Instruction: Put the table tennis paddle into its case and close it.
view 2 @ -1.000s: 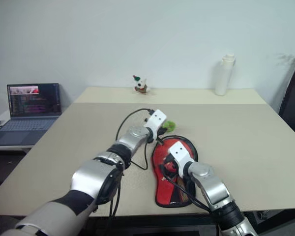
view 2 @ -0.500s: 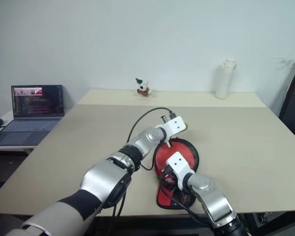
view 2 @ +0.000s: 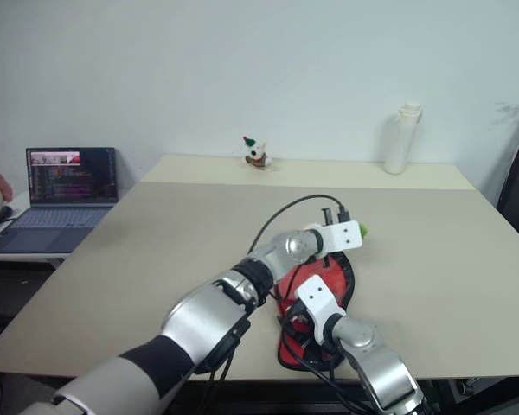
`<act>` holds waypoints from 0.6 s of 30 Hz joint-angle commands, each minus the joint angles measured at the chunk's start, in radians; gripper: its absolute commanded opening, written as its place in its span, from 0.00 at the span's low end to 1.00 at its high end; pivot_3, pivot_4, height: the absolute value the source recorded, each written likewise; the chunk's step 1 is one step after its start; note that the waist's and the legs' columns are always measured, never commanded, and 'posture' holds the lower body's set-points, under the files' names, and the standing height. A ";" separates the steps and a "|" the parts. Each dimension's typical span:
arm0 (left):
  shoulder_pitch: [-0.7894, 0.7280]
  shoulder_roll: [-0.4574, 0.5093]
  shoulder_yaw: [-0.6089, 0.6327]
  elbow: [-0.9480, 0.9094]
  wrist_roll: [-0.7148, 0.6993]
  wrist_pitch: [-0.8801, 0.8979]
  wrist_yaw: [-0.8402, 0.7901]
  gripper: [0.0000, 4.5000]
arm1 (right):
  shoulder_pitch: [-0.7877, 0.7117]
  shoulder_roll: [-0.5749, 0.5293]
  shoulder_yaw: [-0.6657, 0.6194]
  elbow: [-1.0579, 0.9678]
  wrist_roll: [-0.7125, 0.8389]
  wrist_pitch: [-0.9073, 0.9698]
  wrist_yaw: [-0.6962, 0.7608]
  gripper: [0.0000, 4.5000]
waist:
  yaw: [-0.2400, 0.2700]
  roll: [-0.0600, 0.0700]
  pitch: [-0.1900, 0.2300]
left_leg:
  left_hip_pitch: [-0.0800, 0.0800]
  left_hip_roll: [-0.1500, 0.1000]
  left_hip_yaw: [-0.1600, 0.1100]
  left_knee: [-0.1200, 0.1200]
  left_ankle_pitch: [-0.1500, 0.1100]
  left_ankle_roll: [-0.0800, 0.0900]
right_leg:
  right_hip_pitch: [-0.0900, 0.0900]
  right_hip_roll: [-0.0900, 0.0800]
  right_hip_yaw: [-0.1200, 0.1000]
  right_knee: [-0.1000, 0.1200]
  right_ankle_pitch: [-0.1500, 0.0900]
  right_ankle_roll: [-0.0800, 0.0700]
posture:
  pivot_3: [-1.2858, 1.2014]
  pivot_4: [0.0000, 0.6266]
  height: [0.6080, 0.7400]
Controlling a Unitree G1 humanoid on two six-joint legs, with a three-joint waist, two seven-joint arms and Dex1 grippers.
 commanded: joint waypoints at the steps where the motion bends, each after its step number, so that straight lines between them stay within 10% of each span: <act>1: -0.049 -0.041 0.001 -0.046 -0.009 -0.061 0.000 0.00 | 0.097 -0.017 0.090 0.124 0.015 0.148 0.029 1.00 | 0.000 0.000 0.000 | 0.000 0.000 0.000 0.000 0.000 0.000 | 0.000 0.000 0.000 0.000 0.000 0.000 | 0.52 0.24 1.00; 7: -0.030 -0.057 0.013 -0.048 -0.029 -0.075 -0.076 0.00 | 0.085 -0.009 0.090 0.144 0.010 0.131 0.025 1.00 | 0.000 0.000 0.000 | 0.000 0.000 0.000 0.000 0.000 0.000 | 0.000 0.000 0.000 0.000 0.000 0.000 | 0.52 0.24 1.00; 18: -0.021 -0.036 0.040 -0.054 -0.063 -0.101 -0.117 0.81 | 0.020 0.004 0.074 0.212 0.006 0.095 0.034 1.00 | -0.005 0.001 -0.011 | 0.002 0.000 0.000 0.000 0.000 0.000 | 0.001 0.001 0.001 0.001 0.000 0.000 | 0.52 0.24 1.00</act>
